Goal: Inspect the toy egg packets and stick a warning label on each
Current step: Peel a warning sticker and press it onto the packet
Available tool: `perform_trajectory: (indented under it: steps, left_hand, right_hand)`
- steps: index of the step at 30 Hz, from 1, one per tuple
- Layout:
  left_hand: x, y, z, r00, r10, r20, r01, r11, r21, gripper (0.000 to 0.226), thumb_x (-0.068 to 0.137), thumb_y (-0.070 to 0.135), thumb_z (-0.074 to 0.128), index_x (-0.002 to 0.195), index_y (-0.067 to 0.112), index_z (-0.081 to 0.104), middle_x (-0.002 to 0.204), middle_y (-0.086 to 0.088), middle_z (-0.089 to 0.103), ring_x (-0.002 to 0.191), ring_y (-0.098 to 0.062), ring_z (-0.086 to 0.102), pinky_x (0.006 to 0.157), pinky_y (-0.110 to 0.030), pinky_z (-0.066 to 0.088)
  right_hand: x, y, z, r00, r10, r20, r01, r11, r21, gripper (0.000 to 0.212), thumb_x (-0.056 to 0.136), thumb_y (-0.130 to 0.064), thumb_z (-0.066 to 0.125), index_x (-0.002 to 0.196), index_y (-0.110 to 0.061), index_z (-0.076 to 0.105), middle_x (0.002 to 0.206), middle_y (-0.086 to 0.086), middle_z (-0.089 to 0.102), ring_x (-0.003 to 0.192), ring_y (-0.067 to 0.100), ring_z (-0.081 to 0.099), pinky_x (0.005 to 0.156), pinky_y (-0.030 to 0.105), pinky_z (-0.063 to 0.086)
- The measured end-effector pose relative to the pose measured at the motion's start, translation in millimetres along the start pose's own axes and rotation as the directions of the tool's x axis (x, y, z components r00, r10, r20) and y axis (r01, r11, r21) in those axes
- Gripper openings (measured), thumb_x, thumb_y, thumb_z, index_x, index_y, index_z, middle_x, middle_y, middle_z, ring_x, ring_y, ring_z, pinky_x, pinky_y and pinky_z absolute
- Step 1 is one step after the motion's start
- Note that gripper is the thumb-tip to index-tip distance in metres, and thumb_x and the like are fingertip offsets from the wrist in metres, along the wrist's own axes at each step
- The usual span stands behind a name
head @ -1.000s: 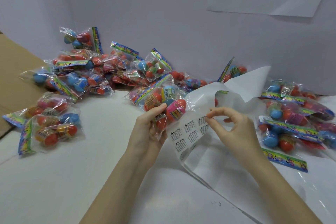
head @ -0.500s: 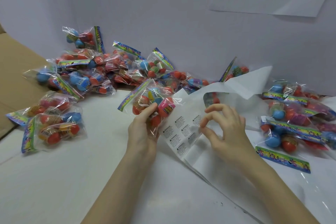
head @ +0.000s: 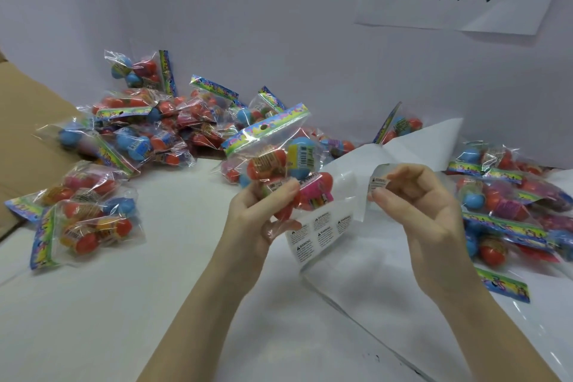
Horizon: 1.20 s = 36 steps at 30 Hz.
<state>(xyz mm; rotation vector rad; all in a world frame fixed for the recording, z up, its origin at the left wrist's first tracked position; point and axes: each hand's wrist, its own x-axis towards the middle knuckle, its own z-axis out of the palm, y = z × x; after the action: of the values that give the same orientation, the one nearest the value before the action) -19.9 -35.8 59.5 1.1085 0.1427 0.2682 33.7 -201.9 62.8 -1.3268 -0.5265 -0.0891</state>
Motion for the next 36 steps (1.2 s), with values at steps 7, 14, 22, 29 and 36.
perform_trajectory:
  steps: [7,14,22,29,36]
  left_hand:
    - [2,-2,-2,1.0,-0.025,0.004,0.025,0.999,-0.02,0.025,0.057,0.007,0.06,0.081,0.013,0.06,0.07,0.002,0.069,0.06,-0.005,0.065,0.05,-0.014,0.048]
    - [-1,-5,3,1.0,-0.018,-0.007,0.018,1.0,0.004,0.006,0.054,0.005,0.054,0.06,0.007,0.055,0.054,0.001,0.059,0.048,-0.004,0.056,0.048,-0.015,0.048]
    - [-2,-5,0,0.98,-0.025,0.196,0.018,0.999,0.041,0.035,0.063,0.009,0.06,0.098,0.008,0.06,0.083,-0.002,0.073,0.072,-0.012,0.068,0.059,-0.02,0.054]
    - [-2,-3,-1,0.971,-0.075,0.225,0.061,0.996,0.068,0.048,0.061,0.006,0.063,0.107,0.014,0.057,0.089,-0.003,0.073,0.077,-0.015,0.07,0.061,-0.02,0.053]
    - [-2,-4,-3,0.965,-0.062,0.256,0.024,0.989,0.148,0.054,0.055,0.009,0.075,0.106,0.013,0.061,0.098,-0.007,0.073,0.088,-0.022,0.07,0.069,-0.026,0.056]
  right_hand:
    - [2,-5,0,0.998,0.049,-0.043,-0.043,0.991,0.13,0.022,0.064,-0.01,0.057,0.085,-0.015,0.055,0.07,-0.006,0.061,0.069,0.013,0.062,0.065,0.014,0.046]
    - [-4,1,7,0.988,0.143,0.066,-0.148,0.985,0.084,0.047,0.058,-0.007,0.066,0.1,-0.021,0.051,0.104,0.004,0.052,0.071,0.012,0.067,0.064,0.015,0.049]
    - [-4,1,7,0.988,0.149,0.047,-0.154,0.976,0.155,0.046,0.058,-0.006,0.066,0.099,-0.024,0.053,0.103,0.001,0.053,0.067,0.012,0.062,0.065,0.019,0.051]
    - [-4,0,9,0.99,0.143,-0.016,-0.14,0.981,0.132,0.053,0.052,-0.009,0.074,0.098,-0.021,0.051,0.094,-0.004,0.055,0.059,0.005,0.062,0.061,0.017,0.051]
    - [-1,1,9,0.989,0.133,-0.065,-0.126,0.987,0.096,0.053,0.048,-0.015,0.071,0.097,-0.021,0.049,0.098,-0.001,0.053,0.053,0.007,0.062,0.062,0.017,0.052]
